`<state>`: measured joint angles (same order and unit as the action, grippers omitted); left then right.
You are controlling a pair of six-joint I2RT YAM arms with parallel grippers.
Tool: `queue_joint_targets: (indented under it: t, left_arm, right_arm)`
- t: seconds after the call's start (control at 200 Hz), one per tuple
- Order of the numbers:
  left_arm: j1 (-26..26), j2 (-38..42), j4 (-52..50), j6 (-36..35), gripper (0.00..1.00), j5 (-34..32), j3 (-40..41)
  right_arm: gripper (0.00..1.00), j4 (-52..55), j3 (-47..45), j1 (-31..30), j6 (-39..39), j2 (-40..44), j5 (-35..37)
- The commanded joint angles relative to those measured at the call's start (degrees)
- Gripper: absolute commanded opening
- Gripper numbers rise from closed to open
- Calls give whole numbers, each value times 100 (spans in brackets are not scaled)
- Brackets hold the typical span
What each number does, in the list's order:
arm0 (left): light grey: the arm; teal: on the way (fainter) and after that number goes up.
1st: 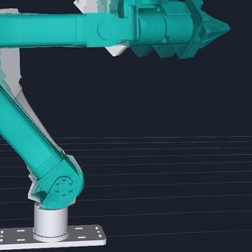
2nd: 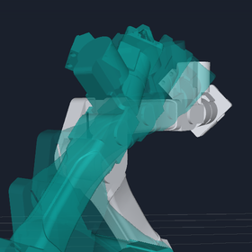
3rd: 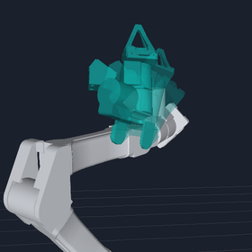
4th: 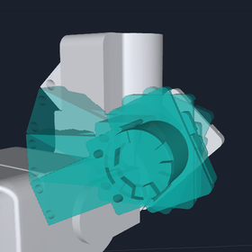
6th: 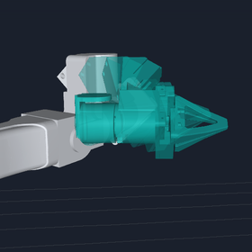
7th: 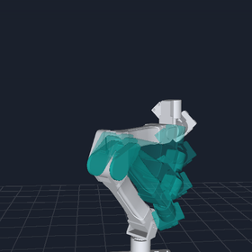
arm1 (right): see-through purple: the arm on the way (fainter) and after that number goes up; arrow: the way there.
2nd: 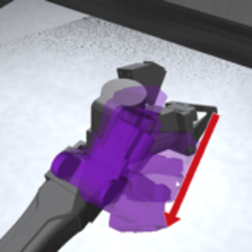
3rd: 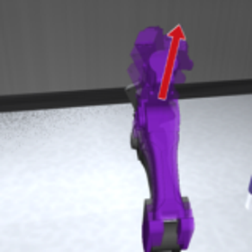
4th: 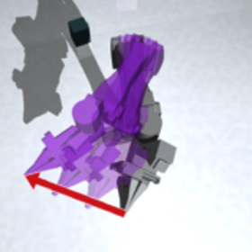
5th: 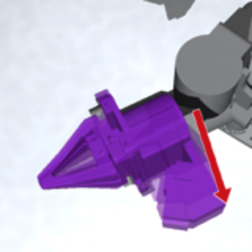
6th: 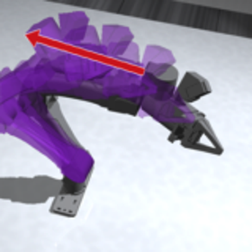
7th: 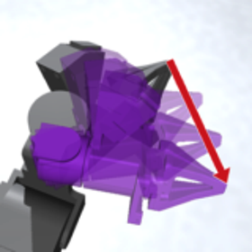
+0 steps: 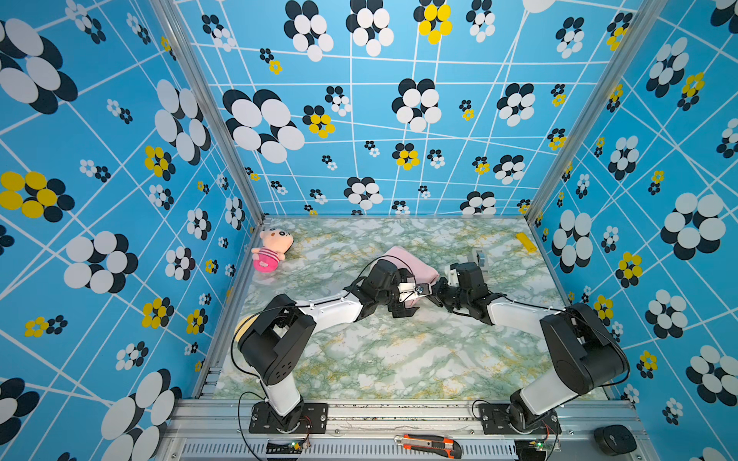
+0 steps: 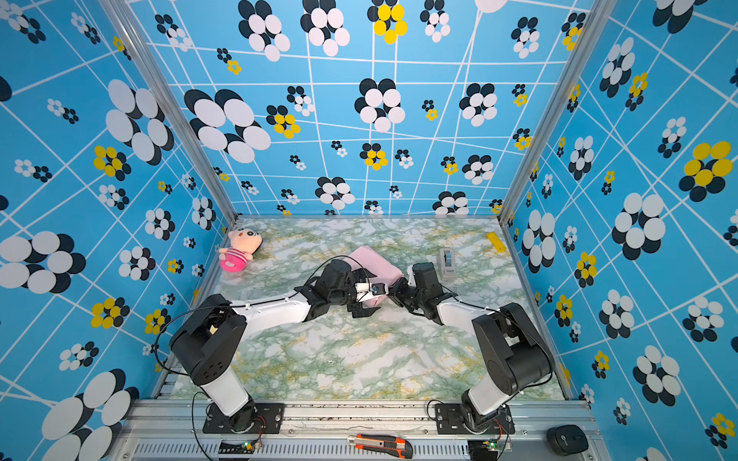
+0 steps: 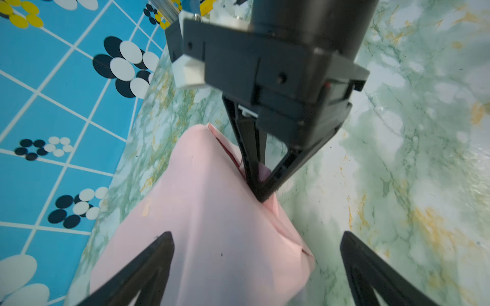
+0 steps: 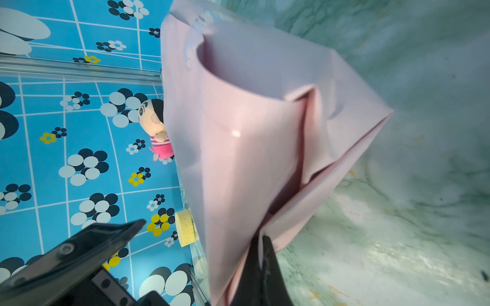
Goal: Wrap a gift box in wrapping paper
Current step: Fifth fold the wrapping paper around the gift box.
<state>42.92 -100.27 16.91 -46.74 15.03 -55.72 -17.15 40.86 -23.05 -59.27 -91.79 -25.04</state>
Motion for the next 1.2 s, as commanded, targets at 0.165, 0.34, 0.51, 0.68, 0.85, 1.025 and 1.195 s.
queue_joint_targets:
  t: [0.165, 0.34, 0.51, 0.68, 0.85, 1.025, 1.195]
  left_arm:
    - [279, -562, 894, -2, 100, -1264, 27]
    - [272, -684, 1076, 167, 91, -1400, 212]
    - [270, -883, 1488, 267, 82, -1301, 409]
    - [230, -1044, 1735, 200, 76, -1283, 561]
    - [178, -1100, 1869, 32, 69, -1269, 702]
    - [129, -1133, 1863, -123, 64, -1250, 807]
    - [66, -1159, 1823, -152, 59, -1195, 883]
  right_arm:
    - [0, -244, -78, 29, -105, -75, -131]
    - [0, -380, -134, 29, -171, -125, -159]
    - [0, -690, -255, 54, -333, -171, -245]
    - [0, -768, -324, 98, -392, -140, -263]
    - [0, -847, -381, 109, -443, -147, -290]
    - [0, -1259, -465, 143, -658, -249, -373]
    - [0, -1566, -518, 161, -832, -279, -449]
